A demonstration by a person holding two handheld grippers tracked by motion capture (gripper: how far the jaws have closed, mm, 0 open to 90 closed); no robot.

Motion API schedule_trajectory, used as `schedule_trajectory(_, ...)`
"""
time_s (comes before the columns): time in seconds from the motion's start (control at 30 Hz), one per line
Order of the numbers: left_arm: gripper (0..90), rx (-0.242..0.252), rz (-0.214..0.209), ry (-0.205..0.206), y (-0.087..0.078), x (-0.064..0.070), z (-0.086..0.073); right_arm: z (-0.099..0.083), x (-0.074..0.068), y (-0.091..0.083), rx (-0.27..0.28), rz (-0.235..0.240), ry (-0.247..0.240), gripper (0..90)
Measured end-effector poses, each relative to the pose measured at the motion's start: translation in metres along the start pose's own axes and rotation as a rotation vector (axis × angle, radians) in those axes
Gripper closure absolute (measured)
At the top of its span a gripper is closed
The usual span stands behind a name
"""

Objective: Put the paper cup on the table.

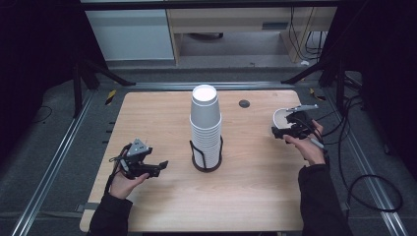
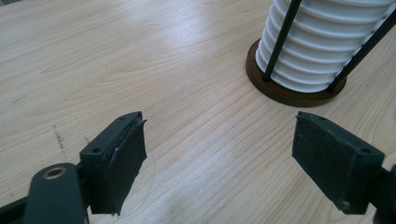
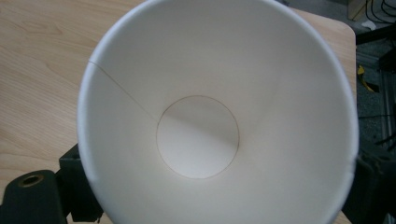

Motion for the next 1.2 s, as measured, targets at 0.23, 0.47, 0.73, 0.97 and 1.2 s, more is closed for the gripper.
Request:
schedule_trajectory(0.23,16.7,-0.004,0.002,0.005,0.000,0.000,-0.001,-0.009,0.011,0.014,-0.072,-0.055,0.012,10.5)
schedule_trajectory(0.47,16.7,-0.006,0.004,0.007,0.000,0.000,0.000,-0.014,0.018,0.024,-0.119,-0.084,0.021,10.5)
schedule_trajectory(0.73,16.7,-0.007,0.003,0.010,0.000,0.000,-0.001,-0.020,0.021,0.031,-0.166,-0.096,0.022,10.3)
schedule_trajectory(0.97,16.7,-0.010,0.001,0.014,0.000,0.001,-0.001,-0.022,0.018,0.034,-0.186,-0.086,0.016,9.8)
schedule_trajectory(1.2,16.7,-0.011,-0.001,0.016,0.000,0.001,-0.001,-0.024,0.018,0.036,-0.200,-0.077,0.017,9.1)
Point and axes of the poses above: each handheld gripper's, and its own axes: y roughly forward along the jaws, z roughly out of its top, x roughly to its right, the point moved 7 cm from there along y, roughly forward along the jaws, and after that the axes turned 8 degrees about y, right-handed, at the moved point
